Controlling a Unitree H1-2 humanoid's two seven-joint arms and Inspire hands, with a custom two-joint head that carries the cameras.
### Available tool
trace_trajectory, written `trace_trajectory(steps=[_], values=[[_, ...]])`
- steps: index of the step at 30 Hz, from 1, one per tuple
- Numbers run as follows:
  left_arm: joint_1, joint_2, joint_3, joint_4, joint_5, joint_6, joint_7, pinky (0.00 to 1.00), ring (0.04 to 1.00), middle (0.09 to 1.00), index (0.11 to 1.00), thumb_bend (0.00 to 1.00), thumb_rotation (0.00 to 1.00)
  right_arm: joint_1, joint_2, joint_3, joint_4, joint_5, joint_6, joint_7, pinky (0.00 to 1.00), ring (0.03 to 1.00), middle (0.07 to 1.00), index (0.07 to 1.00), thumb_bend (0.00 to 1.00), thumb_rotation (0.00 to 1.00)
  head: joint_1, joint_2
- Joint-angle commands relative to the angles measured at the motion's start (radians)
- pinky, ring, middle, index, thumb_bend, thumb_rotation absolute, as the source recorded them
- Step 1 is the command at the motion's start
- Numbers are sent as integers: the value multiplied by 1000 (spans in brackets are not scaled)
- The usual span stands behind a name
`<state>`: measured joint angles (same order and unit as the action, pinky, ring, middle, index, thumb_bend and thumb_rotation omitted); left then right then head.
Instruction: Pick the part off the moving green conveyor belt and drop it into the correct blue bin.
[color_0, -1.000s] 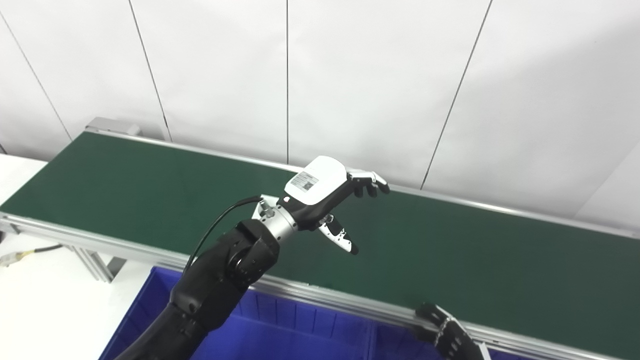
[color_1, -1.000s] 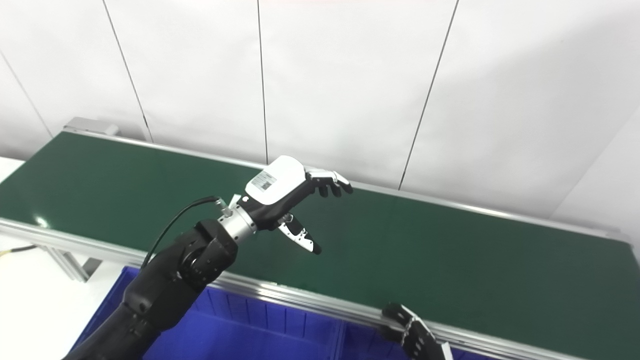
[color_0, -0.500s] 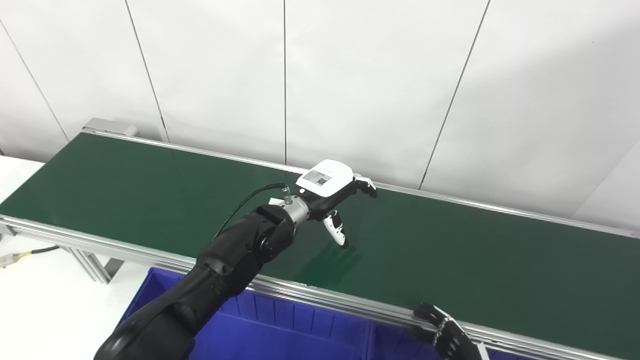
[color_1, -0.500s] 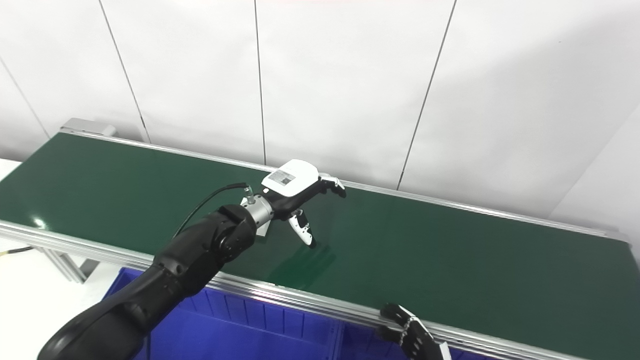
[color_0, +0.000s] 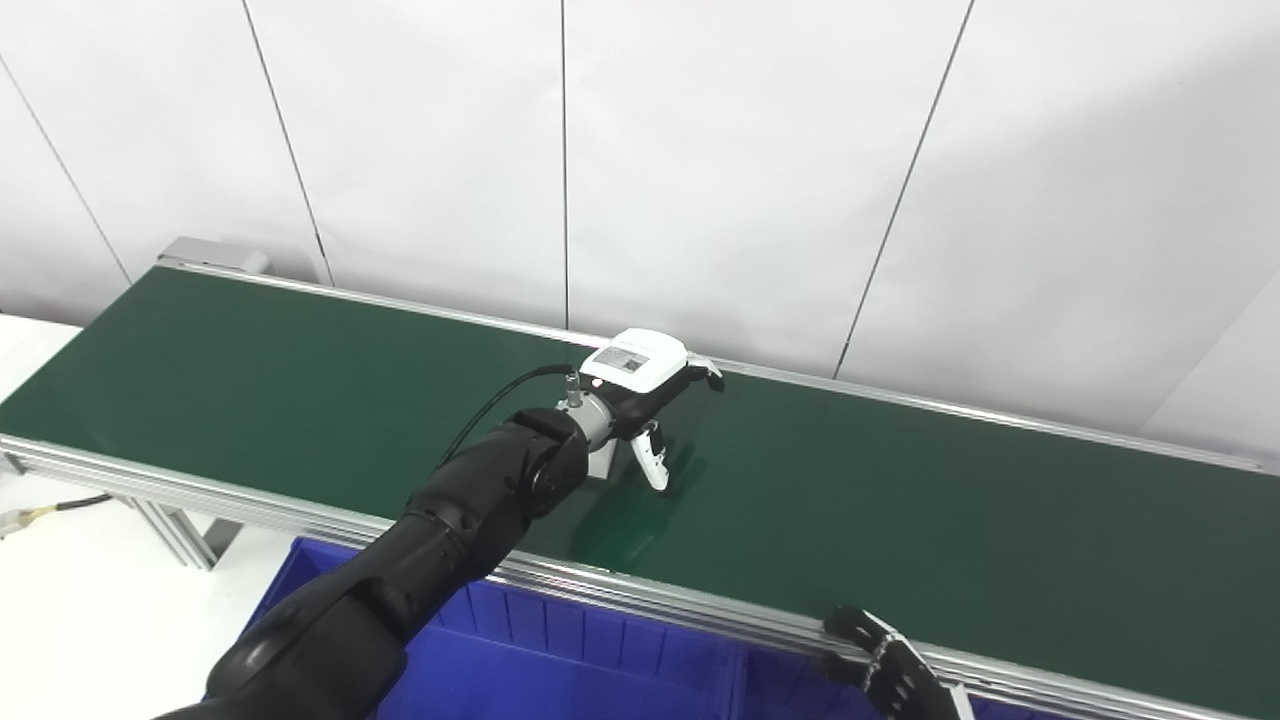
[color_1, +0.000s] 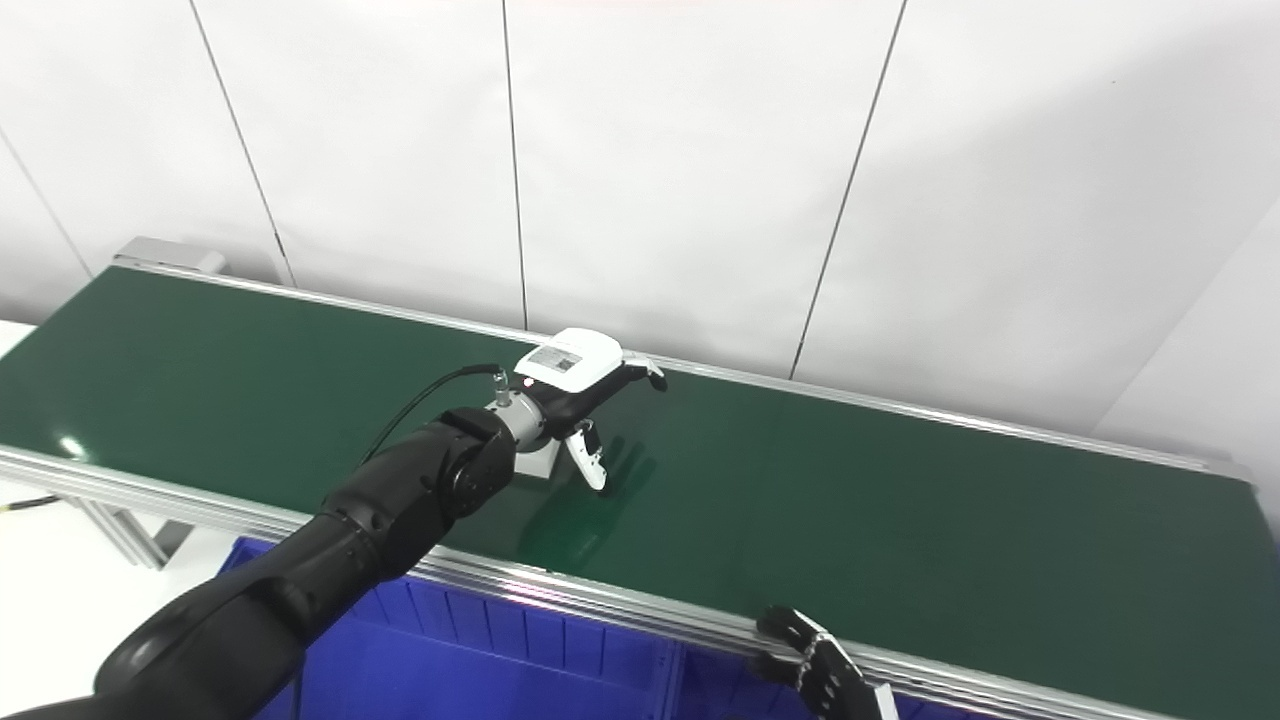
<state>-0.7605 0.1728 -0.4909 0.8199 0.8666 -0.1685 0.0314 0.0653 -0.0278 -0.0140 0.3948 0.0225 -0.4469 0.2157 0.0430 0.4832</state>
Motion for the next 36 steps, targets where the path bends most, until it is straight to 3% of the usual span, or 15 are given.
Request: trace_trajectory(steps=[1,7,25,33,36], values=[[-70,11,-2,-12,-17,22,-23,659,820,913,816,940,90,-17,14,9,-24,-3,-23,-8,686,736,820,768,847,191,-2,2],[-72,16,-25,-12,-13,52,-59,778,884,942,836,974,127,-12,15,14,-27,-3,-23,-22,689,738,820,768,848,190,-9,4],[-65,21,-94,10,-3,81,-64,782,880,900,835,974,154,3,13,44,-47,-15,-23,-62,680,725,816,770,851,209,-20,16],[-68,31,-112,3,0,91,-85,708,817,842,817,971,118,4,16,49,-47,-9,-23,-63,673,723,813,771,856,210,-22,20],[-73,29,-128,17,8,89,-75,521,676,748,761,920,23,6,16,48,-51,-5,-23,-60,675,723,813,773,857,210,-27,23]])
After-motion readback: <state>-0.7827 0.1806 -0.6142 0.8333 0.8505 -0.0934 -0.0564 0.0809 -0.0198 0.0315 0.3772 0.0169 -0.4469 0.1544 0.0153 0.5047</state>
